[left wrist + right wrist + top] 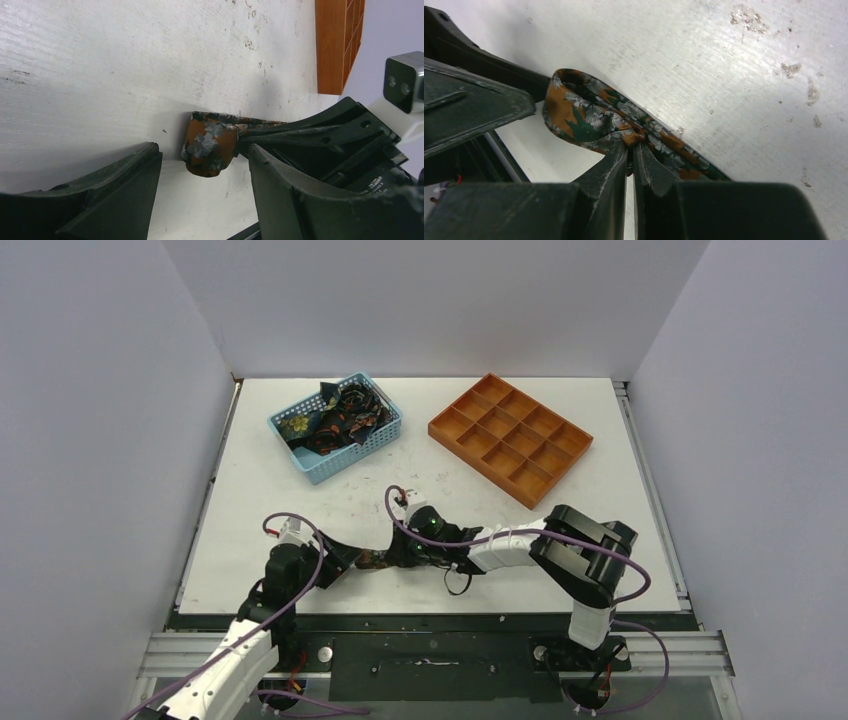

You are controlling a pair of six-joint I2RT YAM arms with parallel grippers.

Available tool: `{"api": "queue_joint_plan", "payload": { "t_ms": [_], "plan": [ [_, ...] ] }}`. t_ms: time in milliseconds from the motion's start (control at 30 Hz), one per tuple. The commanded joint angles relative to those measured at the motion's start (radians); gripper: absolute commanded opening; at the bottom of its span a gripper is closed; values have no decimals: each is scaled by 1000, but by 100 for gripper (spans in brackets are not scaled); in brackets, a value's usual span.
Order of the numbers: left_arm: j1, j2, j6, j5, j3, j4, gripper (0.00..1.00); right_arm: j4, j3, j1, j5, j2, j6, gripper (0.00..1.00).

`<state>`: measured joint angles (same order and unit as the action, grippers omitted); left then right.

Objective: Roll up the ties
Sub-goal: Roll the tie at the center of the board.

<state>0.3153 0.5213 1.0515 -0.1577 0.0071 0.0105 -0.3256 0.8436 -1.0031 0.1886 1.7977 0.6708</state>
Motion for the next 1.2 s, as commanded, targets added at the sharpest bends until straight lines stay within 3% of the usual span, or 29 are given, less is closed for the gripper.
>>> {"api": "queue_joint_plan", "payload": {
  "t_ms": [0, 267, 567, 767, 933, 1167],
  "plan": [
    [-10, 13, -21, -10, -2, -52, 62, -72, -23, 10, -4, 30, 16, 5],
    [-11, 40, -29, -35, -7, -125, 62, -86, -47, 18, -5, 41, 32, 5],
    [-20, 104, -46, -54, -7, -220, 54, -124, -99, 33, 3, 55, 46, 5],
    [-21, 210, -58, -78, -30, -283, 63, -144, -115, 40, 16, 65, 51, 5],
    [-21, 300, -80, -102, -15, -328, 62, -154, -116, 49, 33, 73, 48, 5],
    [-22, 361, -83, -127, -22, -394, 36, -165, -124, 56, 43, 75, 47, 5]
  ]
}}
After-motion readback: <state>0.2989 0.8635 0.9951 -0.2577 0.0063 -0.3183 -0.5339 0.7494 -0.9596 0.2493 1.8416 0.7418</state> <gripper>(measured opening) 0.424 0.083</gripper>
